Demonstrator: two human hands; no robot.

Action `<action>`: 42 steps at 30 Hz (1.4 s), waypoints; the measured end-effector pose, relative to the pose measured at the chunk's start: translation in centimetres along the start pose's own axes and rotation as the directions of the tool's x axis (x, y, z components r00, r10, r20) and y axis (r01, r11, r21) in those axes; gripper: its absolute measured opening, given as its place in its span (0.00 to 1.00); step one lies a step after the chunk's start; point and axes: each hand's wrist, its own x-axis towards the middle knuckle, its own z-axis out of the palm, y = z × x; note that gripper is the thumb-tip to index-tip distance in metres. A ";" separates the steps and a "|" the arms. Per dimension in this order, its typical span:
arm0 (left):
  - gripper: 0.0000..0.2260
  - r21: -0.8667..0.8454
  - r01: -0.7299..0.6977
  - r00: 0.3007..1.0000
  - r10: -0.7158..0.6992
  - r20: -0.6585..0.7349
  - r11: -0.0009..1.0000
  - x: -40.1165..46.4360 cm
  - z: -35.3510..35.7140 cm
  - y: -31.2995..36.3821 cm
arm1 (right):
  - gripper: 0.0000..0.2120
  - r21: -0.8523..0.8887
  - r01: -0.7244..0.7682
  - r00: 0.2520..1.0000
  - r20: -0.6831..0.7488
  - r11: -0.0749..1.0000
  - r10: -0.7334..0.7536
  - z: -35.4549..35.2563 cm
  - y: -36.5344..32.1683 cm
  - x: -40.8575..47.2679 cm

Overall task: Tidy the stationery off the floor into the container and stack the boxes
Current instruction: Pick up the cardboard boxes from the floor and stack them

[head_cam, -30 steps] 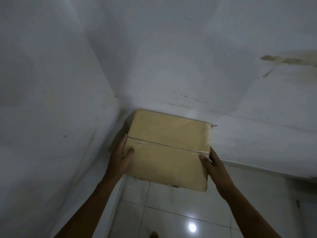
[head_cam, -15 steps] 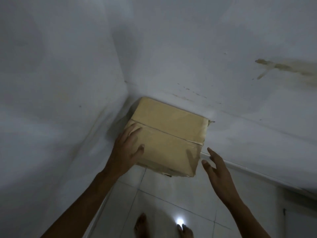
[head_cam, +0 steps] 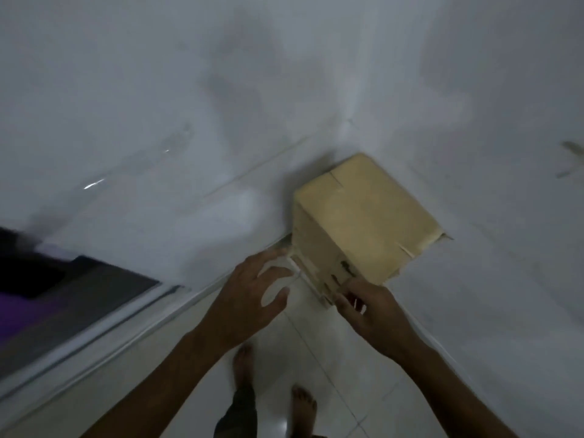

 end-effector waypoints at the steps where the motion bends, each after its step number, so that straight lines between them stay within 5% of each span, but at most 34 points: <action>1: 0.12 -0.002 0.051 0.998 -0.051 -0.024 0.999 -2.3 -0.5 -0.1 | 0.15 -0.019 0.031 0.998 0.060 0.999 -0.030 1.0 -1.3 0.1; 8: 0.10 -0.044 0.335 0.920 -0.336 -0.201 0.941 -16.5 -3.2 -1.6 | 0.17 -0.093 0.310 0.860 0.452 0.946 -0.237 9.3 -9.7 1.5; 13: 0.06 -0.118 0.551 0.750 -0.553 -0.363 0.826 -28.4 -4.5 -2.0 | 0.17 -0.010 0.471 0.699 0.614 0.882 -0.366 17.5 -17.2 0.3; 16: 0.06 -0.158 0.639 0.620 -0.626 -0.473 0.752 -36.2 -4.6 -1.7 | 0.19 0.103 0.548 0.557 0.696 0.830 -0.453 22.9 -21.4 -2.4; 17: 0.06 -0.205 0.693 0.528 -0.679 -0.510 0.692 -41.9 -4.4 -0.8 | 0.19 0.152 0.600 0.461 0.737 0.785 -0.495 27.0 -24.2 -5.3; 20: 0.06 -0.235 0.726 0.459 -0.709 -0.535 0.647 -45.5 -3.3 0.1 | 0.20 0.173 0.598 0.419 0.765 0.783 -0.489 29.4 -25.9 -7.2; 24: 0.07 -0.330 0.830 0.201 -0.794 -0.574 0.449 -59.8 -0.5 3.3 | 0.17 0.263 0.684 0.168 0.851 0.681 -0.498 39.2 -32.2 -16.6; 28: 0.07 -0.457 0.858 -0.034 -0.861 -0.507 0.235 -70.5 4.5 7.0 | 0.10 0.328 0.706 -0.005 0.888 0.628 -0.459 46.9 -35.4 -25.2; 33: 0.07 -0.671 0.741 -0.384 -0.837 -0.389 -0.029 -79.9 13.6 11.6 | 0.06 0.369 0.668 -0.201 0.926 0.646 -0.321 55.2 -35.0 -34.8; 37: 0.05 -0.852 0.472 -0.684 -0.704 -0.193 -0.225 -83.2 23.2 14.2 | 0.05 0.388 0.660 -0.340 0.918 0.643 -0.204 60.7 -32.5 -41.1; 40: 0.05 -0.949 0.154 -0.806 -0.590 0.040 -0.275 -83.4 30.5 14.5 | 0.05 0.400 0.672 -0.401 0.904 0.623 -0.148 64.7 -30.1 -45.0; 42: 0.05 -0.952 -0.107 -0.818 -0.519 0.249 -0.287 -83.2 34.8 14.0 | 0.05 0.415 0.676 -0.431 0.893 0.609 -0.130 67.3 -27.9 -47.6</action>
